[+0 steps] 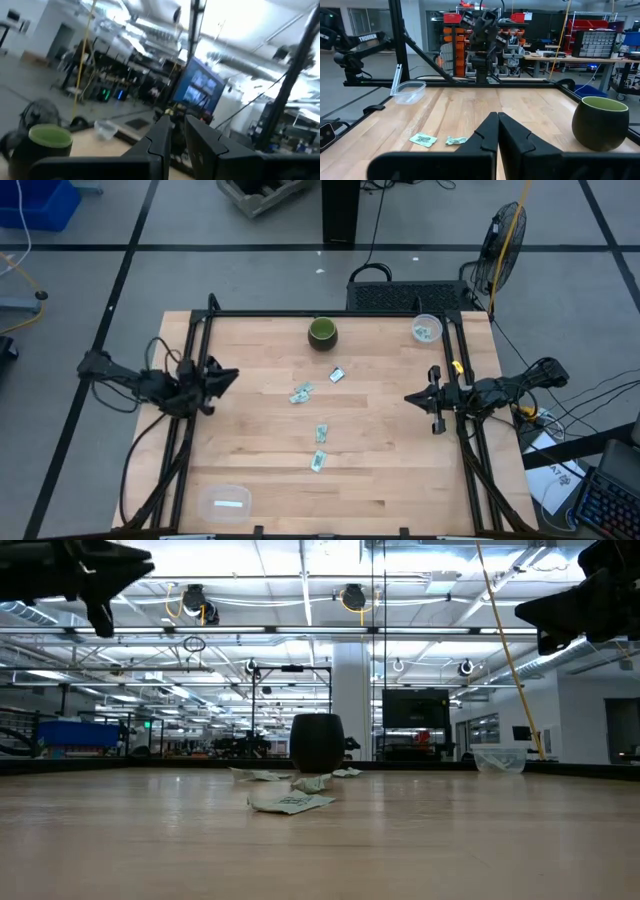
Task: Pick and place items into bin
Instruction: Put the stevia packet into the bottom transparent bin
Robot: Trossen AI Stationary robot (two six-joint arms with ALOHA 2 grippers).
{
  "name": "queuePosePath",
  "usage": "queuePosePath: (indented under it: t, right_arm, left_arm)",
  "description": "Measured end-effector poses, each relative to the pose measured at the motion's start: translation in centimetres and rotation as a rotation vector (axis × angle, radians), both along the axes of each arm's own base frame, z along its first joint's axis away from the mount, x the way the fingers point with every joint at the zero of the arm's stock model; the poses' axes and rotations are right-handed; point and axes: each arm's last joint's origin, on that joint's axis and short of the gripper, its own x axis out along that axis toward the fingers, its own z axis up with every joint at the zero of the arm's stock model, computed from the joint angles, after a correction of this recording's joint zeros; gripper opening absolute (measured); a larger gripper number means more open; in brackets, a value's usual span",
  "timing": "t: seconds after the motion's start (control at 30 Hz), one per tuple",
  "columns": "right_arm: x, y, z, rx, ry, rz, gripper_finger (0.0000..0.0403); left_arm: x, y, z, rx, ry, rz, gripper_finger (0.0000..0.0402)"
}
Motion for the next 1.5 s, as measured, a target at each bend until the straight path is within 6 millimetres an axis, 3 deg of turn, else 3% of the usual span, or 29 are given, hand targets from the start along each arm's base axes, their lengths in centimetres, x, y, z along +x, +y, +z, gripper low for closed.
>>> queuePosePath:
  t: [0.2,0.43,0.57,0.7,0.87,1.07,1.3,1.5]
  right_arm:
    - [0.0,0.0,0.0,0.000,0.000,0.000,0.0000]
    - [0.0,0.0,0.0,0.000,0.000,0.000,0.0000]
    - [0.0,0.0,0.0,0.000,0.000,0.000,0.0000]
    - [0.0,0.0,0.0,0.000,0.000,0.000,0.0000]
    - [0.0,0.0,0.0,0.000,0.000,0.000,0.0000]
    - [0.0,0.0,0.0,0.000,0.000,0.000,0.0000]
    - [0.0,0.0,0.0,0.000,0.000,0.000,0.0000]
    - [0.0,0.0,0.0,0.000,0.000,0.000,0.0000]
  left_arm:
    - [1.8,0.3,-0.9,-0.084,0.072,0.134,0.0063]
    - [3.6,1.3,-3.2,-0.180,0.217,0.389,0.0063]
    - [4.7,1.4,-3.9,-0.199,0.271,0.307,0.0063]
    - [6.9,0.8,-3.0,-0.055,0.369,0.121,0.0063]
    - [10.5,-0.8,-2.1,0.180,0.601,0.019,0.0062]
    - [13.8,-2.7,-3.7,0.372,0.995,-0.029,0.0062]
    - [16.6,-3.3,-4.5,0.337,1.051,-0.023,0.0063]
    - [16.7,-2.0,-5.0,0.161,1.111,0.038,0.0070]
